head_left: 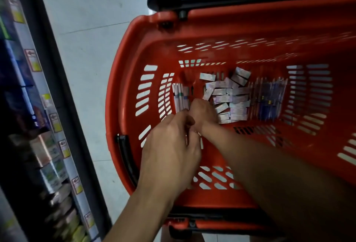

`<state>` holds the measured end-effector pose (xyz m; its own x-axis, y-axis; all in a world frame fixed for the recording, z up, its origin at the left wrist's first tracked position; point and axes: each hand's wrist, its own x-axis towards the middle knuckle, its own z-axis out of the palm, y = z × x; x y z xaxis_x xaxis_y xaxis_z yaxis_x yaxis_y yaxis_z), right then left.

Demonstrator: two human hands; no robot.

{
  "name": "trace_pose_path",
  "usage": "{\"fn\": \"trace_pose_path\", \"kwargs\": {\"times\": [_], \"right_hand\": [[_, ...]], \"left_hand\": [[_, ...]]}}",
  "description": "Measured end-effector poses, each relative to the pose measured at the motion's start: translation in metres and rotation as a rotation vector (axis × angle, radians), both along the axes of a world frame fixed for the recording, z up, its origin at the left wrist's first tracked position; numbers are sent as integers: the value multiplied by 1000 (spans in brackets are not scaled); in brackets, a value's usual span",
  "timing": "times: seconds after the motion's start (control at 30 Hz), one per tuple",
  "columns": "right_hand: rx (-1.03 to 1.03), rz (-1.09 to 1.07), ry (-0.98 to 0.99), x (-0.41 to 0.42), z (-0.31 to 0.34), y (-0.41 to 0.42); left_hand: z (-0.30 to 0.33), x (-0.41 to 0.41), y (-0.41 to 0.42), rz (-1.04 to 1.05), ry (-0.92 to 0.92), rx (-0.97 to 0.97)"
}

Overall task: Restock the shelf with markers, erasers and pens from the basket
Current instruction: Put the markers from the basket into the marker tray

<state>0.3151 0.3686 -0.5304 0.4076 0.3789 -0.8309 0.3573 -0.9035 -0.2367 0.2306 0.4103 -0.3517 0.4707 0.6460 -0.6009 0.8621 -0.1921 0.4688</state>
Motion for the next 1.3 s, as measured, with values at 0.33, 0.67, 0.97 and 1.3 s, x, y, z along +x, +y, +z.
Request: {"fn": "trace_pose_path", "kwargs": {"times": [0.33,0.67,0.97,1.3], "right_hand": [[509,-113,423,20,123,-43],[93,33,33,21,10,-24],[-73,7,-159,-9,-27,-18],[368,-20,205,15,94,-34]], "left_hand": [[-20,10,3,277,37,-127],[-28,8,4,471,-95,-99],[-33,3,-3,494,-130,-151],[-31,8,0,433,-72,-52]]}}
